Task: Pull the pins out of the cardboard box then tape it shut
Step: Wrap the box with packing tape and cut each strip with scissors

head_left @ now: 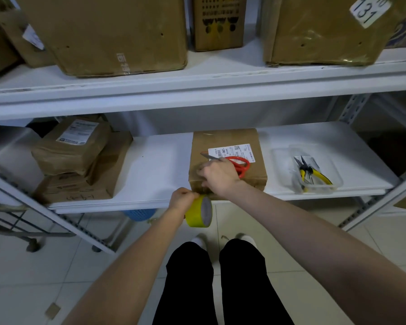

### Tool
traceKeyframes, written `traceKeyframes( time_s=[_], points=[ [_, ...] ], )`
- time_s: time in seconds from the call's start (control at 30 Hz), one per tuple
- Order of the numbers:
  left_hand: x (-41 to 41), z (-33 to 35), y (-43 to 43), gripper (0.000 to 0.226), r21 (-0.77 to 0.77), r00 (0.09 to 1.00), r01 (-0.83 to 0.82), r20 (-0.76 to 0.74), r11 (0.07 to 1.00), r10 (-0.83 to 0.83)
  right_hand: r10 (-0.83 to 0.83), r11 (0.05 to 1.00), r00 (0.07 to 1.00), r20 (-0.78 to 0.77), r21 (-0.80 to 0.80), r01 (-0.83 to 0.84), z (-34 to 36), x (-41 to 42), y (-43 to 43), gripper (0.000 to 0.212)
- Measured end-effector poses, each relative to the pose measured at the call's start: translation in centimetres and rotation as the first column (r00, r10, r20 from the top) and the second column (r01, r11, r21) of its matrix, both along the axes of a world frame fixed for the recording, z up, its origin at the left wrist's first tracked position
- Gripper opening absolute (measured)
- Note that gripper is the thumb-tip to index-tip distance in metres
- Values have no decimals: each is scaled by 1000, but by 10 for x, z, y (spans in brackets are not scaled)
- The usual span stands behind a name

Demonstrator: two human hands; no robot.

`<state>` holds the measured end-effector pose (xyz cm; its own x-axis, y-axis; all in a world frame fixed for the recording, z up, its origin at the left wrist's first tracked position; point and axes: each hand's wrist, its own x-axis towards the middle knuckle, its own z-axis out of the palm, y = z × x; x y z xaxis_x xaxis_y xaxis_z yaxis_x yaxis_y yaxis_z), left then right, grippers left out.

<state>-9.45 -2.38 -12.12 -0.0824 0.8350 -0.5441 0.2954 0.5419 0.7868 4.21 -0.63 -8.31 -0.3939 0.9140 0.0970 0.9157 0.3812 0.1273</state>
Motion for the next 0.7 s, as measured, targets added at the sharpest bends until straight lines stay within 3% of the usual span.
traceKeyframes(
  time_s=[0.2, 0.33, 0.57, 0.7],
  points=[
    [-5, -2, -4, 14, 21, 997, 72, -22, 997, -71, -63, 998, 998, 17, 26, 63, -10, -7, 4, 26],
    [-5, -13, -10, 24, -43, 989, 128, -67, 991, -131, -83, 996, 996, 36, 34, 81, -10, -9, 2, 28],
    [-4, -13, -22, 34, -104, 995, 91, 39, 990, -87, -103, 995, 994, 34, 19, 102, -5, -11, 0, 25],
    [-1, -13, -22, 37, -2, 998, 62, -26, 998, -62, -103, 994, 995, -13, -41, 102, -2, -10, 3, 22]
  ],
)
